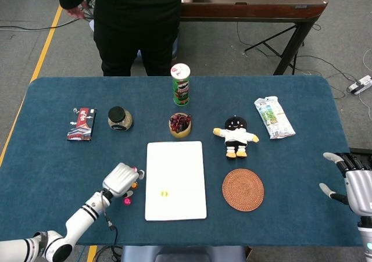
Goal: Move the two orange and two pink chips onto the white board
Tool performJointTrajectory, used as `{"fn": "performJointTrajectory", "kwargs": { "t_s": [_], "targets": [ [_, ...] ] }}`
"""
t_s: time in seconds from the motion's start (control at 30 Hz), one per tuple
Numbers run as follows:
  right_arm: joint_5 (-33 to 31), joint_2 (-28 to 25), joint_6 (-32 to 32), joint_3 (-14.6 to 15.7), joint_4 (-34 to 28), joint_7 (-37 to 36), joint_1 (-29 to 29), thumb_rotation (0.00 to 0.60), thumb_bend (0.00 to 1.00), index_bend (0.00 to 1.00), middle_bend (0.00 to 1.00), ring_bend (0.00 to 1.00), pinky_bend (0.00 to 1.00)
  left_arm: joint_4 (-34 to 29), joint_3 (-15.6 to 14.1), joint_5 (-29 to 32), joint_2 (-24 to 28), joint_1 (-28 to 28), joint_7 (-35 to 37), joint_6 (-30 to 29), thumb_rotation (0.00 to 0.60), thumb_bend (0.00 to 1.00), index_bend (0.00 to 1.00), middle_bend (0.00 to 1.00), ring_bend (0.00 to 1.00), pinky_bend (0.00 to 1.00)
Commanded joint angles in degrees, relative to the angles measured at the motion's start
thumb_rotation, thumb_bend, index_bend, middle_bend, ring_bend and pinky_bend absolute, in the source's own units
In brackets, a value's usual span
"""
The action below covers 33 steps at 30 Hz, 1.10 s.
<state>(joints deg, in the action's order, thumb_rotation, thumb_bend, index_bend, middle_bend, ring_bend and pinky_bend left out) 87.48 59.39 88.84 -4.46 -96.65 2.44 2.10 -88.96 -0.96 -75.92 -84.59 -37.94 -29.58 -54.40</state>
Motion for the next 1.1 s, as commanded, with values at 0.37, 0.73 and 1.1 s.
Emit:
{"fn": "performJointTrajectory", "kwargs": {
  "t_s": [0.37, 0.73, 1.1],
  "targets": [
    [-0.08, 0.1, -0.37, 0.03, 0.09, 0.17, 0.18, 0.6, 0.02, 0.28, 0.31, 0.23, 0.37, 1.28, 0.13, 1.39, -0.76, -0.27, -1.97, 0.86, 0.6, 0.2, 0.52, 1.0, 0.98, 1.0],
    [-0.15, 0.1, -0.46, 0.04, 0.07, 0.2, 0.23, 0.6, 0.02, 0.28, 0.31, 0.23, 0.37, 0.01, 0.49, 5.83, -0.83, -0.81, -5.75, 2.13, 0.6, 0.23, 0.54, 1.0, 0.98, 1.0],
    [-0.13, 0.03, -0.39, 0.05, 0.11, 0.01, 0.19, 0.6, 0.02, 0.28, 0.31, 0.23, 0.37, -0.37, 0.16, 9.23, -1.14, -1.23, -8.61, 2.35, 0.6, 0.24, 0.54, 1.0, 0.98, 1.0]
  ]
}}
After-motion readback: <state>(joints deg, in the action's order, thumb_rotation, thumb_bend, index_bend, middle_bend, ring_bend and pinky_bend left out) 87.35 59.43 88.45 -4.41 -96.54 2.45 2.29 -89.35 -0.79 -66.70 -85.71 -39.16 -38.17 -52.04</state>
